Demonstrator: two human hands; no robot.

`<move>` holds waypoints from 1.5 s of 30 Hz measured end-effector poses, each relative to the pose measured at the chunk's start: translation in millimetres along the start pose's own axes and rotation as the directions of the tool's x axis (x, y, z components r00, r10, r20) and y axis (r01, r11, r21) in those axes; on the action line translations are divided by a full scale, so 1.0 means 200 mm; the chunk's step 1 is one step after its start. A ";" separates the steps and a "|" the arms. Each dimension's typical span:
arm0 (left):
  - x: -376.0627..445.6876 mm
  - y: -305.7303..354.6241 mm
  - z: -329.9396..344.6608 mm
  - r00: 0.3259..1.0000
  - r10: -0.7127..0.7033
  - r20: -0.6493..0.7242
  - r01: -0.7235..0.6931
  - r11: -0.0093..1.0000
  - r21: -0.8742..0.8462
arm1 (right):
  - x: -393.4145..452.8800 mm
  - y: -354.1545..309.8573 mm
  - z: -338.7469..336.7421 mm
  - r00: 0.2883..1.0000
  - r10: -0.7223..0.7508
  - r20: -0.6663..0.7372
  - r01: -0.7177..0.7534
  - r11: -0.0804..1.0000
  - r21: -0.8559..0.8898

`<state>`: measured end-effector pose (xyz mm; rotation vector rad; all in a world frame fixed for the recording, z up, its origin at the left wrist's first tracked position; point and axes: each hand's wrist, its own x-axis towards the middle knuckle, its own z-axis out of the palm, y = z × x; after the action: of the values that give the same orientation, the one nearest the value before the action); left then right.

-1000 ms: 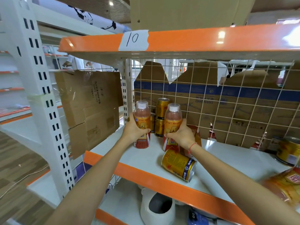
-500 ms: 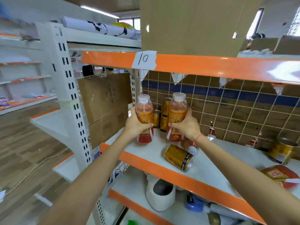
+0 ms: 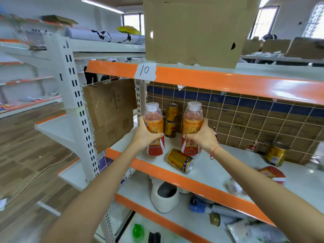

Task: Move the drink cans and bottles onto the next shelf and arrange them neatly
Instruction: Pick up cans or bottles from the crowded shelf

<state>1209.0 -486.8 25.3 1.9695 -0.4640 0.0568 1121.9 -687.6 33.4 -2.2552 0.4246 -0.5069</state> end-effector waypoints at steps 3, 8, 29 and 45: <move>-0.05 0.03 0.03 1.000 0.009 0.024 -0.010 1.000 0.007 | -0.07 0.02 -0.05 0.999 0.023 -0.023 -0.023 1.000 0.009; -0.15 0.08 0.09 0.994 0.032 0.105 -0.031 0.999 -0.015 | -0.24 0.07 -0.13 0.992 0.083 -0.093 -0.083 0.997 0.001; -0.87 0.49 0.75 0.860 0.175 0.479 -0.137 0.984 -0.113 | -1.37 0.50 -0.71 0.788 0.411 -0.459 -0.382 0.910 0.159; -1.72 1.42 1.89 0.624 0.399 0.672 -0.219 0.915 -0.340 | -2.25 1.09 -1.91 0.599 0.437 -0.671 -0.507 0.855 0.105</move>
<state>730.4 -822.3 21.3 1.5904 -1.2889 -0.5769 518.0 -861.8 6.7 -1.8454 1.4166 -1.0324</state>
